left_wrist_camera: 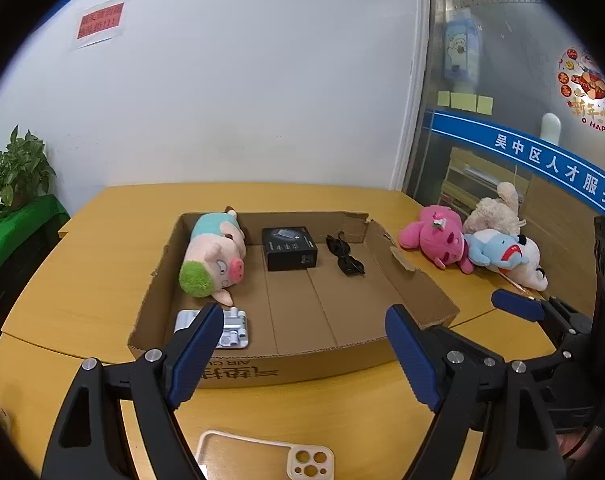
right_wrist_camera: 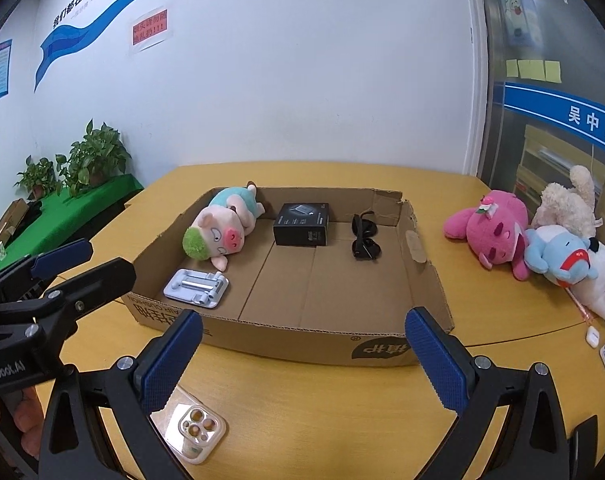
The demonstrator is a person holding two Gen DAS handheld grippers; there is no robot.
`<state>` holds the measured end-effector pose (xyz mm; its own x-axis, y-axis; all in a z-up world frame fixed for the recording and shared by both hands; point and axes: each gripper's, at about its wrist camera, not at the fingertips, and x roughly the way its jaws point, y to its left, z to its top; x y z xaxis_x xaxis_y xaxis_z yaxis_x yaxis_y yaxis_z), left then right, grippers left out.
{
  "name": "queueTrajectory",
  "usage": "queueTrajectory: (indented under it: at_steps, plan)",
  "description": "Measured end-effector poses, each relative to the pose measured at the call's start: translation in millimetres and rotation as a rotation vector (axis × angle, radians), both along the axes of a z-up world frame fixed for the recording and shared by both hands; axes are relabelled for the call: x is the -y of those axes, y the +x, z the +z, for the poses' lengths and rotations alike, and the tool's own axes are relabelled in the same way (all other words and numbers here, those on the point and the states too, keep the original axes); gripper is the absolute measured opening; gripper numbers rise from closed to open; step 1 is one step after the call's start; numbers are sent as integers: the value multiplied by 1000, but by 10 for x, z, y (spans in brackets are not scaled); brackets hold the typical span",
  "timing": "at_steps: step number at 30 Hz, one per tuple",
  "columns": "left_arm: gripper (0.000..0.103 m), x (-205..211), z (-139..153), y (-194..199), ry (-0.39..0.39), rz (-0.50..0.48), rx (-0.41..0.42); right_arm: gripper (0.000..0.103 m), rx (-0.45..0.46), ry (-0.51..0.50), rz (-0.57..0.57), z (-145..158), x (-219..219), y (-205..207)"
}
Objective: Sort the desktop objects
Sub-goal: 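Move both grippers back toward the clear phone case on the table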
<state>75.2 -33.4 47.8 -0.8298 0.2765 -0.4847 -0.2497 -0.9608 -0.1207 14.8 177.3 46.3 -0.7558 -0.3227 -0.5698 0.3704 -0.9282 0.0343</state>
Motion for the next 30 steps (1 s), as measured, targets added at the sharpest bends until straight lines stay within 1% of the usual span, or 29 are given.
queueTrajectory:
  at_steps: [3, 6, 7, 10, 11, 14, 16, 18, 20, 21, 22, 24, 27, 29, 30]
  plan:
    - [83, 53, -35, -15, -4, 2, -1, 103, 7, 5, 11, -40, 55, -4]
    - [83, 134, -183, -47, 15, -37, 41, 103, 36, 17, 26, -147, 107, -29]
    - [83, 178, -260, -66, 25, -44, 70, 103, 67, 19, 43, -214, 142, -45]
    - [83, 324, -510, -93, 39, -43, 161, 103, 231, 50, 161, -581, 341, -119]
    - [83, 394, -603, -95, 32, -33, 192, 103, 269, 58, 183, -690, 391, -120]
    - [83, 559, -795, -78, 7, -6, 247, 103, 399, 63, 253, -1068, 543, -101]
    - [82, 658, -910, -72, -5, 10, 279, 102, 455, 76, 288, -1283, 646, -66]
    - [82, 771, -1041, -83, -10, 24, 322, 98, 492, 104, 318, -1457, 750, -28]
    - [82, 851, -1165, -88, -16, 25, 359, 91, 517, 129, 348, -1580, 824, 19]
    - [82, 875, -1222, -101, -18, 16, 376, 92, 522, 149, 364, -1626, 855, 46]
    - [82, 891, -1260, -119, -20, 9, 389, 91, 497, 173, 374, -1630, 881, 87]
    - [82, 909, -1379, -153, -9, -12, 434, 90, 496, 191, 401, -1630, 910, 127]
    - [80, 878, -1541, -232, 25, -65, 514, 88, 512, 173, 421, -1616, 878, 157]
    - [80, 815, -1612, -255, 37, -105, 540, 87, 538, 129, 438, -1604, 832, 156]
    - [80, 779, -1631, -262, 41, -121, 548, 87, 557, 87, 454, -1596, 806, 146]
